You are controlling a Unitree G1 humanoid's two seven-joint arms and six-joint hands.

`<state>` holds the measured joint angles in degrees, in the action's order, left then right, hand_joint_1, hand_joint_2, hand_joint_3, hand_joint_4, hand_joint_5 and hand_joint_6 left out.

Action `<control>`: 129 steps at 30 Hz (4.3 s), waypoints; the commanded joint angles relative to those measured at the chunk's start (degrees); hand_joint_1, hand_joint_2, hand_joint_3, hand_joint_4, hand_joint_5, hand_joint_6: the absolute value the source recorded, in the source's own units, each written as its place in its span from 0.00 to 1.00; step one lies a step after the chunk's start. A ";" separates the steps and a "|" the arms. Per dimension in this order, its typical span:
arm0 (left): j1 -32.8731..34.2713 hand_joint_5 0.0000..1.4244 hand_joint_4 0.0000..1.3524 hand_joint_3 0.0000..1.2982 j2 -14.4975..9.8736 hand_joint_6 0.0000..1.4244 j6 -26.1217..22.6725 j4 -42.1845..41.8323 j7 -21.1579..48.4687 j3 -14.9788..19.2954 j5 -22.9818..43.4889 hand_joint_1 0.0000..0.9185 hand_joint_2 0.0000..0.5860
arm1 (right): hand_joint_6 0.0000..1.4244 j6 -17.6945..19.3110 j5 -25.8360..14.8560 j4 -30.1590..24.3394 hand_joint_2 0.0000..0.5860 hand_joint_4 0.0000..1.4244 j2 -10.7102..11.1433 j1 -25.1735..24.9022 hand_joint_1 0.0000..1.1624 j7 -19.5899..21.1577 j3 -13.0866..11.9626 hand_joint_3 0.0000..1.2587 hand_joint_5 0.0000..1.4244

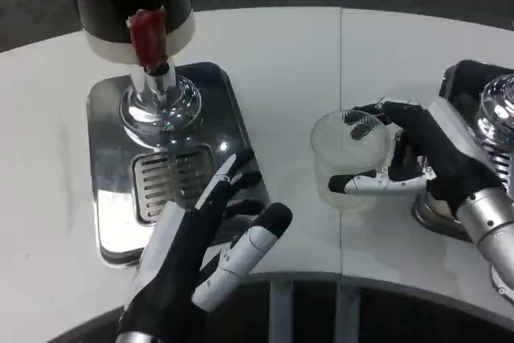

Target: Grasp the cup under the faucet to collect the drink, then remove the cup.

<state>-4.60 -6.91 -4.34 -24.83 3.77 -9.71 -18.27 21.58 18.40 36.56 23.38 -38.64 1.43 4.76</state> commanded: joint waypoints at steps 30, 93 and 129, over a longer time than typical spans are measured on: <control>-1.43 0.20 0.12 0.08 -0.42 0.24 1.19 -0.18 -0.25 0.58 0.15 0.00 0.04 | 0.93 -0.11 1.11 4.09 0.22 0.67 -1.67 -1.71 0.68 2.91 -0.08 0.69 0.85; -3.54 0.20 0.12 0.12 -2.22 0.24 -1.07 -4.54 1.51 -0.58 -1.27 0.00 0.07 | 0.04 8.51 -9.65 12.90 0.28 0.00 -9.13 0.04 0.46 2.12 -5.59 0.00 0.00; -4.22 0.20 0.13 0.13 -2.56 0.24 -2.64 -5.93 1.71 0.17 -1.64 0.00 0.08 | 0.18 10.01 -3.16 22.42 0.29 0.15 -10.59 -4.40 0.54 12.67 -1.83 0.00 0.18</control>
<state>-7.82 -9.13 -6.36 -29.96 4.94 -9.87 -20.10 31.14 14.79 58.08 13.55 -43.32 12.82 2.61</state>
